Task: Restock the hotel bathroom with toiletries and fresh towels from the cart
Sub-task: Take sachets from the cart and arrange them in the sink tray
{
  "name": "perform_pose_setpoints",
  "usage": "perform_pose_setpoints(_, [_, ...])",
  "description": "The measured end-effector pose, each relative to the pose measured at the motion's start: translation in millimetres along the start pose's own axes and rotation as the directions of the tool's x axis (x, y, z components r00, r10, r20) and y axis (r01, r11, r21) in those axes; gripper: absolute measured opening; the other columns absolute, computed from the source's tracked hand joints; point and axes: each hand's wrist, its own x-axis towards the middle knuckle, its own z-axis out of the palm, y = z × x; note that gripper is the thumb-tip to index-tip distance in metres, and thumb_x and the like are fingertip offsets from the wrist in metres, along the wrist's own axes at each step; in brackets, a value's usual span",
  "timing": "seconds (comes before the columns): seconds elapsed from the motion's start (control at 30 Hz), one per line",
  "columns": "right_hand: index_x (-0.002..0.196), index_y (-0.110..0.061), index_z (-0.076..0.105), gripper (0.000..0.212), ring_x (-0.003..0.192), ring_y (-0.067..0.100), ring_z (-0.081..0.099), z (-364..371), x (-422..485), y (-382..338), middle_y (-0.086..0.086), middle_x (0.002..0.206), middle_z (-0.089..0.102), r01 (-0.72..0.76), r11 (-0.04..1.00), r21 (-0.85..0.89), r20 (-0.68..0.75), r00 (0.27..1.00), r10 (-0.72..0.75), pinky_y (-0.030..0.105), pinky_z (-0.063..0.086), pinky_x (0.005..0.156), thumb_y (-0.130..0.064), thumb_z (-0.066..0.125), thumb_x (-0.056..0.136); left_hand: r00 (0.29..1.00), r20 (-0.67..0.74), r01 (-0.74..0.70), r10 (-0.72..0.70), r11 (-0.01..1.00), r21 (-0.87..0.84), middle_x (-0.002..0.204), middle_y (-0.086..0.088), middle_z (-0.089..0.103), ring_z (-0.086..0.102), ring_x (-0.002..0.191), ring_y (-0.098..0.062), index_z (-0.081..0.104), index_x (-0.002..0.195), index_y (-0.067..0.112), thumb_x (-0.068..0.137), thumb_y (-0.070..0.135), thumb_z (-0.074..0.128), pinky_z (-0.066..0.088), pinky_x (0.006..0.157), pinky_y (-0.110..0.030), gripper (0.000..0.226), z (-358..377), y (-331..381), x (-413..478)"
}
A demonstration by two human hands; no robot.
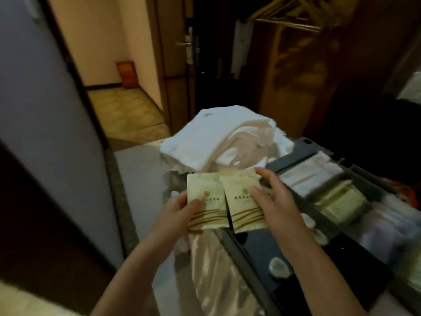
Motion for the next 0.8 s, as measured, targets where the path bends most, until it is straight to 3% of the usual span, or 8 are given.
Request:
perform_pose_setpoints(0.07, [0.117,-0.03,0.049,0.031,0.065,0.0,0.066,31.4,4.6,1.4,-0.01,0.083,0.067,0.003,1.0,0.004,0.058,0.998,-0.003,0.017,0.052,0.052,-0.008,0.05,0.094,0.999,-0.051,0.013,-0.013,1.0,-0.009,0.067,0.008,0.071,0.066,0.057,-0.004,0.062,0.092,0.019,0.093,0.016,0.05,0.049,0.046,-0.018,0.013,-32.6,-3.6,-4.6])
perform_pose_setpoints(0.17, [0.123,-0.026,0.048,0.034,0.067,0.0,0.067,77.3,10.9,3.4,-0.009,0.087,0.066,0.005,1.0,0.007,0.151,0.989,-0.006,0.017,0.052,0.054,-0.007,0.05,0.094,0.993,-0.117,0.025,-0.023,1.0,0.013,0.078,0.004,0.073,0.067,0.064,-0.008,0.063,0.098,0.02,0.094,0.02,0.05,0.052,0.052,-0.021,0.014,-76.7,-5.9,-21.0])
perform_pose_setpoints(0.3, [0.122,-0.028,0.048,0.033,0.074,0.008,0.07,138.8,12.7,8.1,-0.002,0.096,0.067,0.028,1.0,0.005,0.305,0.952,-0.028,0.021,0.055,0.058,-0.01,0.051,0.094,0.972,-0.231,0.047,-0.042,0.999,0.018,0.097,-0.004,0.072,0.069,0.087,-0.021,0.063,0.106,0.021,0.093,0.024,0.05,0.055,0.075,-0.037,0.018,-129.9,-13.5,-53.9])
perform_pose_setpoints(0.4, [0.12,-0.028,0.048,0.031,0.077,0.013,0.07,184.1,11.8,14.5,0.002,0.094,0.069,0.039,0.999,-0.008,0.433,0.901,-0.031,0.026,0.058,0.06,-0.01,0.051,0.094,0.933,-0.356,0.052,-0.053,0.999,-0.015,0.095,-0.002,0.072,0.07,0.086,-0.017,0.062,0.109,0.019,0.092,0.025,0.05,0.055,0.066,-0.028,0.021,-163.2,-20.7,-77.9])
perform_pose_setpoints(0.47, [0.122,-0.028,0.047,0.032,0.079,0.015,0.071,212.9,11.9,19.2,0.003,0.094,0.07,0.029,0.999,-0.018,0.522,0.853,-0.016,0.029,0.059,0.063,-0.012,0.051,0.094,0.888,-0.456,0.044,-0.054,0.999,-0.032,0.091,0.002,0.073,0.07,0.081,-0.012,0.062,0.107,0.019,0.093,0.024,0.049,0.051,0.06,-0.018,0.02,-179.3,-25.2,-93.0])
perform_pose_setpoints(0.6, [0.126,-0.026,0.045,0.036,0.076,0.012,0.07,263.9,7.6,24.3,0.002,0.095,0.069,0.024,1.0,-0.014,0.687,0.726,-0.008,0.024,0.058,0.061,-0.008,0.049,0.094,0.779,-0.622,0.054,-0.077,0.997,-0.055,0.089,0.006,0.074,0.07,0.079,-0.008,0.062,0.107,0.021,0.094,0.023,0.048,0.05,0.059,-0.016,0.019,-200.1,-35.6,-123.7])
perform_pose_setpoints(0.8, [0.128,-0.033,0.041,0.044,0.079,0.011,0.069,313.8,-3.7,32.0,-0.004,0.101,0.066,0.005,1.0,-0.021,0.876,0.482,0.016,0.027,0.058,0.062,-0.007,0.049,0.094,0.566,-0.812,0.061,-0.143,0.989,-0.132,0.097,0.001,0.073,0.07,0.086,-0.015,0.062,0.113,0.022,0.094,0.026,0.047,0.054,0.071,-0.03,0.024,-210.2,-50.8,-155.8])
